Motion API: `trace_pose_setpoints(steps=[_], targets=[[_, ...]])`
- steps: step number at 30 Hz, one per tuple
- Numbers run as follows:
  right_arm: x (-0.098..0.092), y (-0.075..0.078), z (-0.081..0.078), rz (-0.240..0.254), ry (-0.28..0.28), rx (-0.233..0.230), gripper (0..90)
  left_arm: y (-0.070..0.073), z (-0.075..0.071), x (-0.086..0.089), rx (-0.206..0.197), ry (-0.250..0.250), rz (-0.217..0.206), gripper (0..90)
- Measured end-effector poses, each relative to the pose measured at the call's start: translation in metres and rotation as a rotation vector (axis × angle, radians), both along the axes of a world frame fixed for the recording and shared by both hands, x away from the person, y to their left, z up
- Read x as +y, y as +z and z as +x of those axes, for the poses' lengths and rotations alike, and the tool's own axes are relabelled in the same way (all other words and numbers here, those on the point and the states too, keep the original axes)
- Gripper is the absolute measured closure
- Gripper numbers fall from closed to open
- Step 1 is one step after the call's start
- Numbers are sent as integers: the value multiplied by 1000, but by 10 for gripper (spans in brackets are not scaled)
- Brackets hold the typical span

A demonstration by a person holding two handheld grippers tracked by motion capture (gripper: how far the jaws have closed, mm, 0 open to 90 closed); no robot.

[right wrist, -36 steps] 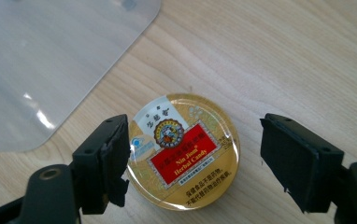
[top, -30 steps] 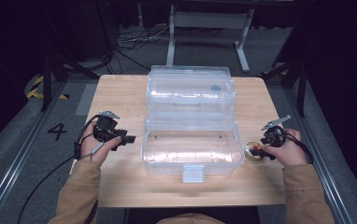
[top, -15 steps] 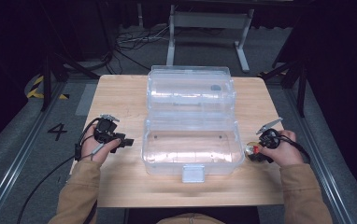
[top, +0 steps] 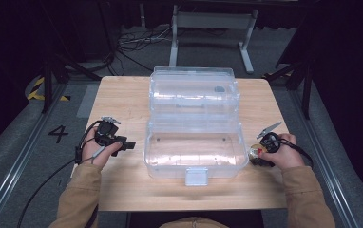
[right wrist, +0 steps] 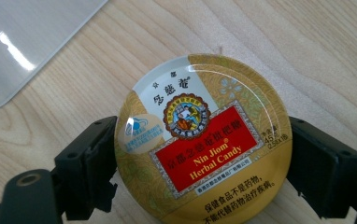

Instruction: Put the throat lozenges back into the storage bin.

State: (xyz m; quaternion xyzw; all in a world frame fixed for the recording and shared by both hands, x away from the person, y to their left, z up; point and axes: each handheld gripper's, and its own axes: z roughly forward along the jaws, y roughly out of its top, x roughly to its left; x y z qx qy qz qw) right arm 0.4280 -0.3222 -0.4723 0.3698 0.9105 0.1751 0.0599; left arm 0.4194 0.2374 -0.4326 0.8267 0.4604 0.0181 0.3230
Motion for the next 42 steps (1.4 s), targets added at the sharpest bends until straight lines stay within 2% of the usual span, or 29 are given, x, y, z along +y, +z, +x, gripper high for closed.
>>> trace_pose_setpoints(steps=[18, 27, 28, 30, 33, 36, 37, 42], targets=[[0, 1, 0, -2, 5, -3, 197, 0, 0, 0, 3, -1, -1, 478], [0, 8, -1, 21, 0, -3, 198, 1, 0, 1, -2, 3, -7, 478], [-1, 9, -1, 21, 3, -3, 198, 1, -1, 2, -4, 6, -10, 478], [-1, 16, -2, 66, 6, 7, 198, 2, -1, 3, -6, 5, -9, 478], [-1, 24, -2, 80, 4, -6, 198, 2, -2, 6, -3, 16, -14, 478], [-2, 36, -2, 57, 11, -10, 198, 3, -3, 8, -5, 23, -17, 478], [-2, 36, -2, 57, 11, -10, 198, 3, -3, 8, -5, 23, -17, 478], [-1, 57, -1, 62, 33, -24, 198, 5, -5, 9, -12, 21, -20, 478]])
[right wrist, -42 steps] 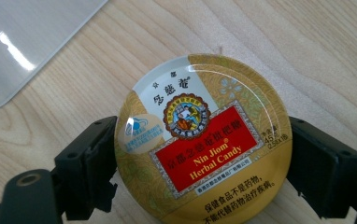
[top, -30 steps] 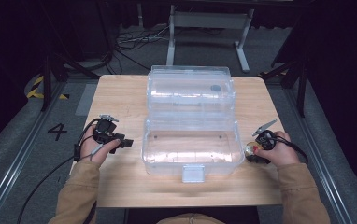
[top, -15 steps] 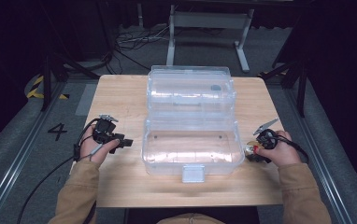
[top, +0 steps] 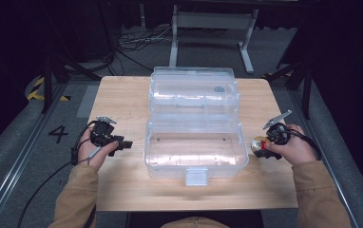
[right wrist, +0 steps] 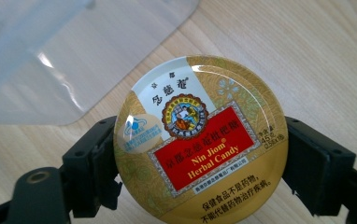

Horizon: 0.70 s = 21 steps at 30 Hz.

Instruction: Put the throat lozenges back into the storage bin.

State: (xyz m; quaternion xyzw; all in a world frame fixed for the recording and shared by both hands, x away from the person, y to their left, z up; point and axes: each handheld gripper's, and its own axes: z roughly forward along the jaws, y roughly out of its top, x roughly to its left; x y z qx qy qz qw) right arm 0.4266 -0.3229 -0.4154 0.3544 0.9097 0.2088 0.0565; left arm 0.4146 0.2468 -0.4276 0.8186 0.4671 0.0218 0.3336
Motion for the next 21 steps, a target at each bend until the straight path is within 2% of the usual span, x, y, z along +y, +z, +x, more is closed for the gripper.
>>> trace_pose_setpoints(steps=[6, 10, 14, 16, 21], targets=[[3, 14, 1, -2, 20, -3, 199, -1, -1, 3, 3, 7, -4, 478], [6, 21, 0, -27, 40, -7, 199, -1, -2, 5, 1, 9, -5, 478], [8, 28, -2, -24, 44, -12, 199, 0, -3, 6, 1, 13, -7, 478], [10, 35, -4, -23, 65, -15, 199, 0, -3, 5, 0, 14, -8, 478], [15, 44, -7, -1, 96, 18, 199, 0, -3, 5, 3, 6, -2, 478]])
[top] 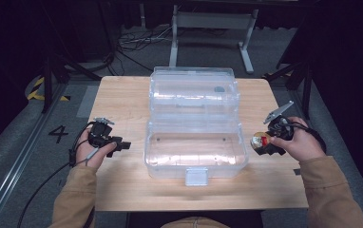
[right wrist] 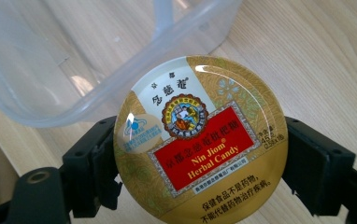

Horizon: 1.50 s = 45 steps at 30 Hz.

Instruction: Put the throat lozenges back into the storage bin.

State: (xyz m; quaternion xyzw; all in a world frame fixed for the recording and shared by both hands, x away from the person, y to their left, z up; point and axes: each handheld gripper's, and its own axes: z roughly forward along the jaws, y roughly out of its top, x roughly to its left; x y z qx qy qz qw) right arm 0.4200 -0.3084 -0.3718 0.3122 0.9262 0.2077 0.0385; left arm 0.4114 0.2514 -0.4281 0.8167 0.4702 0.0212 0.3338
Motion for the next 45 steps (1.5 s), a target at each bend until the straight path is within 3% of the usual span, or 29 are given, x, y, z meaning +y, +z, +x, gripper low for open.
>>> trace_pose_setpoints(steps=[11, 20, 45], targets=[[21, 18, -11, -32, 92, -3, 199, 0, 0, 0, -3, -3, -2, 478], [35, 29, -14, -43, 131, -22, 199, 0, 0, 0, -1, -2, -3, 478], [77, 25, -10, -33, 227, 3, 198, 0, 1, 0, 1, -2, -5, 478]])
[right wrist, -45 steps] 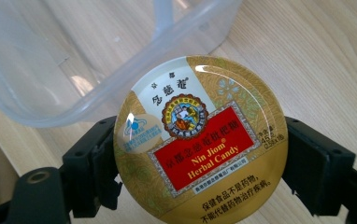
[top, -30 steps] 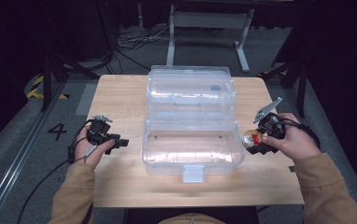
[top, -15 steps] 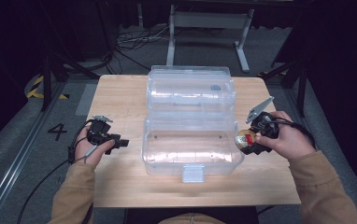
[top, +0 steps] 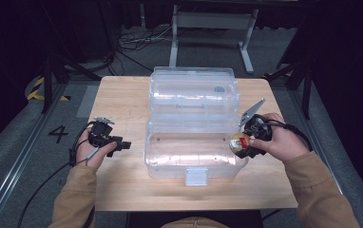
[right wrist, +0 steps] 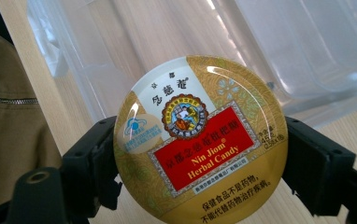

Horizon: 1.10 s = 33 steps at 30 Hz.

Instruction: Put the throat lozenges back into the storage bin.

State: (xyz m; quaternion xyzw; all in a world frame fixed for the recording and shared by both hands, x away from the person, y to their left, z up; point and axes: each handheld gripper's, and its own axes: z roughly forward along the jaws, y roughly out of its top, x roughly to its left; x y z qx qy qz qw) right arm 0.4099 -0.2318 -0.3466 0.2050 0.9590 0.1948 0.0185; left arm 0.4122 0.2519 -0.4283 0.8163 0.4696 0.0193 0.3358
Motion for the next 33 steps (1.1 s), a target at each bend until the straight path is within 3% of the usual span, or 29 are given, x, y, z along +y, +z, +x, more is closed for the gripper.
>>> trace_pose_setpoints(steps=[14, 33], targets=[[17, -14, 2, -18, 14, 35, 198, -1, -1, 1, 1, 4, -1, 477], [29, -37, 5, -26, -88, 63, 197, -2, 0, 2, 5, 10, -7, 476]])
